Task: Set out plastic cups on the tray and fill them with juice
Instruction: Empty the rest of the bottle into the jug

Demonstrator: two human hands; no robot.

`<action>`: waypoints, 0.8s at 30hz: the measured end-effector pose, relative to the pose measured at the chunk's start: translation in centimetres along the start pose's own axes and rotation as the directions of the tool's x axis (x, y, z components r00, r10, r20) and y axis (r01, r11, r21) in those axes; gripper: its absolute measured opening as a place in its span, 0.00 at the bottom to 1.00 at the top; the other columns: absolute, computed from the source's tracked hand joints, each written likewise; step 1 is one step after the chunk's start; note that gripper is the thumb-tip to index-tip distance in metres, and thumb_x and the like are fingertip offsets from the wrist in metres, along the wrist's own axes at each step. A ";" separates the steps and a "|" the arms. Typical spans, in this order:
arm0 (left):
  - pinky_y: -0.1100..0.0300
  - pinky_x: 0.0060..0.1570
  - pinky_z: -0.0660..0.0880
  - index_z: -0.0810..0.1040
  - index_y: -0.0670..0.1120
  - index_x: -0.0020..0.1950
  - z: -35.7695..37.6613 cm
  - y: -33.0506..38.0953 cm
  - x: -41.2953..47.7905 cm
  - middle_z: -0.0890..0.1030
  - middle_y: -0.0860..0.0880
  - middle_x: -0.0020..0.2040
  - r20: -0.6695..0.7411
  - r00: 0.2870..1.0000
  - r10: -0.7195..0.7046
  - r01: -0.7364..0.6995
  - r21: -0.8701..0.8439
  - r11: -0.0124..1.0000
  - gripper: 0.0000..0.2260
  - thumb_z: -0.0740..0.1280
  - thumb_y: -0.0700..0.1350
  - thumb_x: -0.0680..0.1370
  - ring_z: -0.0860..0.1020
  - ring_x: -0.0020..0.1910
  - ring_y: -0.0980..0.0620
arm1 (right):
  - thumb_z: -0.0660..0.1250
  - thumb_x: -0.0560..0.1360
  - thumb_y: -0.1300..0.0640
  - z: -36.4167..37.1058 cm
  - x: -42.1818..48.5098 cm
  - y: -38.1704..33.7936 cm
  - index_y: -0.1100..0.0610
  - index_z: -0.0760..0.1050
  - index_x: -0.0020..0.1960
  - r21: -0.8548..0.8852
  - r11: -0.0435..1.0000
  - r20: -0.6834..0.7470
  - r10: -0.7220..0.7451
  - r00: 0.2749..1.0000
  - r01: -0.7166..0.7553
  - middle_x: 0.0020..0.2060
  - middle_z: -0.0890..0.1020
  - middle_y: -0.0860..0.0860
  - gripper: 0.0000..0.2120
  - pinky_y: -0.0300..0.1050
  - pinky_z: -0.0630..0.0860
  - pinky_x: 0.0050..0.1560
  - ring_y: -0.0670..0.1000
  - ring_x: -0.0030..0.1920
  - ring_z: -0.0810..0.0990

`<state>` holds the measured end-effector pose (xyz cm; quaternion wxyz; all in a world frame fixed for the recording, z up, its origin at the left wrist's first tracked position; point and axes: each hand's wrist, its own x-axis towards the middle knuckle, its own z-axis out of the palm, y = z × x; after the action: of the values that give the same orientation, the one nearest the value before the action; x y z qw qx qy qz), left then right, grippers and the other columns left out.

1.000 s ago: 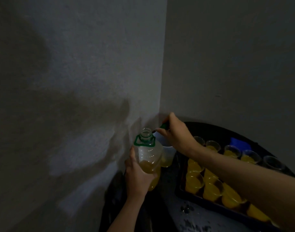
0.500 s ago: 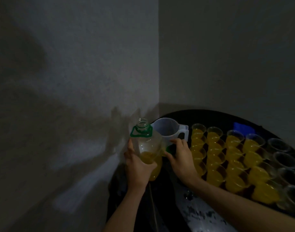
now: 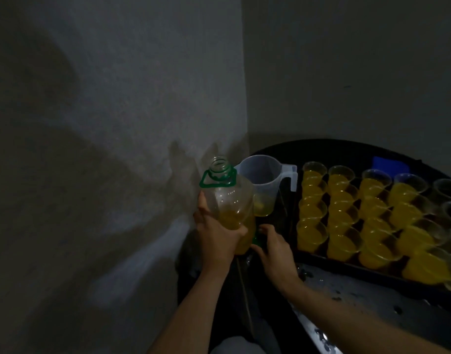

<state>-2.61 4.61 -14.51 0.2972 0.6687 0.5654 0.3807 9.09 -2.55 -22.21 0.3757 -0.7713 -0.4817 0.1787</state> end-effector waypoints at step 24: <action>0.47 0.65 0.71 0.48 0.55 0.82 0.4 0.3 0.0 0.68 0.39 0.72 -0.031 0.999 -0.012 0.012 0.006 1.000 0.63 0.85 0.46 0.57 0.72 0.69 0.39 | 0.67 0.77 0.62 -3.1 0.4 -3.1 0.54 0.59 0.77 -0.131 0.939 -0.076 -0.328 0.941 0.317 0.68 0.73 0.56 0.31 0.48 0.76 0.62 0.53 0.66 0.73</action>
<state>-2.09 4.56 -14.45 0.2884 0.6602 0.5750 0.3877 9.37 -2.71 -17.78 0.3773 -0.7101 -0.5925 0.0486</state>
